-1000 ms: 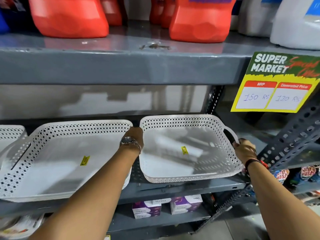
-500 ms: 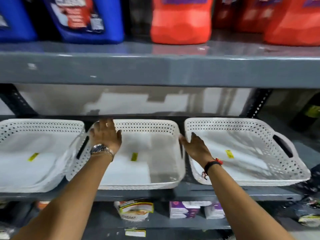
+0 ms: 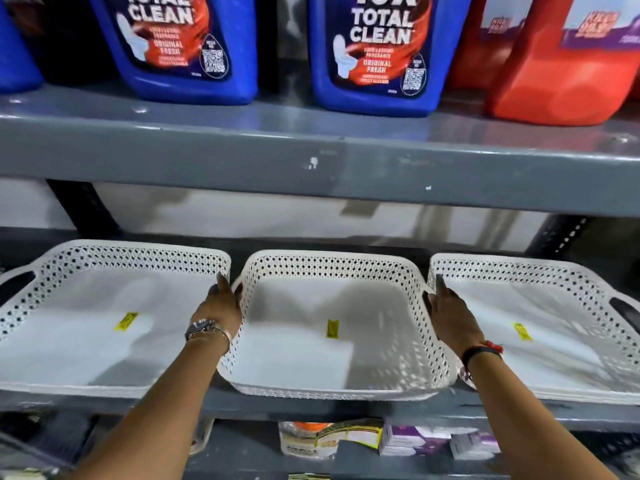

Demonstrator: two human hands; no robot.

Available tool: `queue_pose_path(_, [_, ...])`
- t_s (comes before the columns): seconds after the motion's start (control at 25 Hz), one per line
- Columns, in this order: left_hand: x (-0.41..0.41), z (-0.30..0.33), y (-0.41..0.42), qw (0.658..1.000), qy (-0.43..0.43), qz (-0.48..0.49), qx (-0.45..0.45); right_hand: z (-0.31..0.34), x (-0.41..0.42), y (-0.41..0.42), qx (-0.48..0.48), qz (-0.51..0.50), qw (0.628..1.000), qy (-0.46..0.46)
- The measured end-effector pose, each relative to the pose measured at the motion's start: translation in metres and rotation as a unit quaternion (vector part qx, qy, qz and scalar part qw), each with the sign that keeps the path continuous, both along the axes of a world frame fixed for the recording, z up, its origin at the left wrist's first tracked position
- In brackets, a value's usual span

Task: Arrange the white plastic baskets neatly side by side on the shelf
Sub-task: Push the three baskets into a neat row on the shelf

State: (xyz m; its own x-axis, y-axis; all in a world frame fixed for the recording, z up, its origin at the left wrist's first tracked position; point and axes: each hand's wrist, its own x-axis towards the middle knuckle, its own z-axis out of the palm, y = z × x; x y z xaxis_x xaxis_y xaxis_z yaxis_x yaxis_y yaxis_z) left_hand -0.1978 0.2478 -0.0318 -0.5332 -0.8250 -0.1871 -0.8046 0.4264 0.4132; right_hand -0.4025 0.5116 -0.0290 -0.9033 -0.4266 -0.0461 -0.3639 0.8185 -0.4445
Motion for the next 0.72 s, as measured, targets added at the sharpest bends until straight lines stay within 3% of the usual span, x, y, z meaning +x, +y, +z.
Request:
queue_pose_path(0.2, [-0.004,0.003,0.01,0.998,-0.044,-0.027,-0.042,-0.008,0.005,-0.008,0.029,-0.008,0.999,0.027])
queue_pose_path(0.48, [-0.028,-0.007,-0.005,0.998,-0.013,-0.027,-0.06,-0.012,-0.007,-0.019,0.083,0.004,0.994,0.072])
queue_pose_path(0.72, [-0.048,-0.009,-0.021,0.996,0.004,-0.049,-0.074,-0.011,-0.028,-0.035,0.046,0.014,0.995,0.087])
